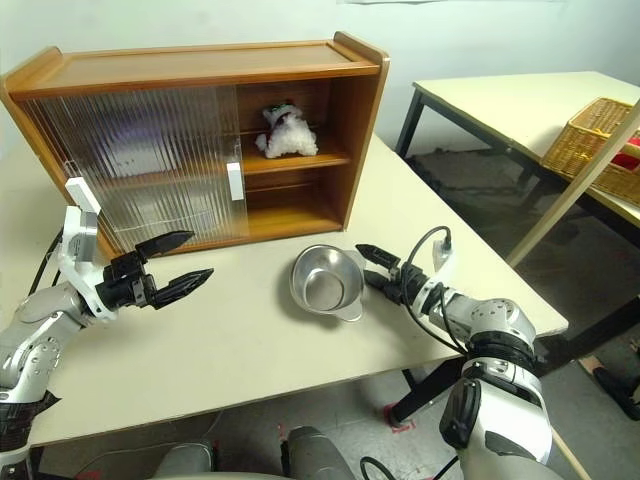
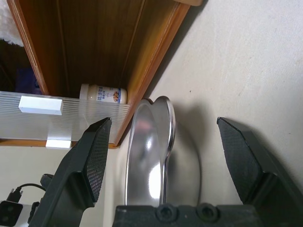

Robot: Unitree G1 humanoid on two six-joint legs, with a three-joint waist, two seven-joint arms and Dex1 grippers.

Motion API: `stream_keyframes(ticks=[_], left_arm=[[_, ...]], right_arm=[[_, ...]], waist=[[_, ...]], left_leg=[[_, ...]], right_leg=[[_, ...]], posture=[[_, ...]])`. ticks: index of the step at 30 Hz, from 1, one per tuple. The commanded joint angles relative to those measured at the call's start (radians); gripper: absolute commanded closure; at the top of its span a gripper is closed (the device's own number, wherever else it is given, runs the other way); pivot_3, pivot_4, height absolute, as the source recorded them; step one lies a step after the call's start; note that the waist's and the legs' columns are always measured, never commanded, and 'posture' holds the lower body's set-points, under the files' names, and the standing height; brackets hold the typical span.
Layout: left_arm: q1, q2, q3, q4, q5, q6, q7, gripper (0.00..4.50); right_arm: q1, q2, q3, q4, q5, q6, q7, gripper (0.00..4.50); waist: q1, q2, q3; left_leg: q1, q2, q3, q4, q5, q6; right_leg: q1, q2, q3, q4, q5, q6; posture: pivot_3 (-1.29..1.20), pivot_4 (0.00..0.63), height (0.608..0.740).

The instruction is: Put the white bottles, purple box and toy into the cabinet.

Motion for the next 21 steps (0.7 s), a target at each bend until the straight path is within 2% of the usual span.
stream_keyframes(ticks=[1, 9, 10, 13, 21], left_arm=[[0.010, 0.012, 0.012, -0.019, -0.006, 0.011, -0.001, 0.00], [0.010, 0.024, 0.021, -0.029, -0.009, 0.023, 0.002, 0.00], [0.008, 0.023, 0.021, -0.029, -0.009, 0.024, 0.003, 0.00], [0.005, 0.022, 0.022, -0.029, -0.008, 0.026, 0.003, 0.00], [-0.002, 0.008, 0.011, -0.023, -0.003, 0.025, 0.006, 0.00]], right_arm=[[-0.016, 0.013, 0.024, 0.041, -0.028, -0.026, 0.011, 0.03], [-0.052, 0.023, 0.037, 0.111, -0.054, -0.071, 0.052, 0.03], [-0.054, 0.022, 0.039, 0.116, -0.055, -0.071, 0.059, 0.20], [-0.056, 0.019, 0.047, 0.127, -0.061, -0.076, 0.072, 1.02], [-0.066, -0.001, 0.048, 0.160, -0.088, -0.109, 0.091, 4.02]], waist=[[0.000, 0.000, 0.000], [-0.002, -0.001, 0.000], [-0.002, -0.001, 0.000], [-0.001, -0.001, 0.001], [0.000, -0.004, 0.001]], left_leg=[[0.001, 0.000, 0.000, 0.000, 0.000, 0.000], [0.011, 0.000, 0.000, -0.001, 0.000, -0.001], [0.012, 0.000, 0.000, -0.001, -0.001, -0.001], [0.012, 0.000, 0.000, -0.002, -0.001, -0.001], [0.012, 0.000, 0.000, -0.002, -0.003, -0.003]], right_leg=[[0.000, 0.000, 0.000, 0.000, 0.000, 0.000], [0.007, 0.000, 0.000, 0.000, 0.000, 0.000], [0.008, 0.000, 0.000, 0.000, 0.000, -0.001], [0.008, 0.000, 0.001, 0.000, -0.001, -0.002], [0.010, 0.000, 0.001, -0.001, -0.003, -0.003]], posture=[[-0.03, 0.000, 0.740], [-0.03, 0.000, 0.740], [-0.03, 0.000, 0.740], [-0.03, 0.000, 0.740], [-0.04, 0.000, 0.740]])
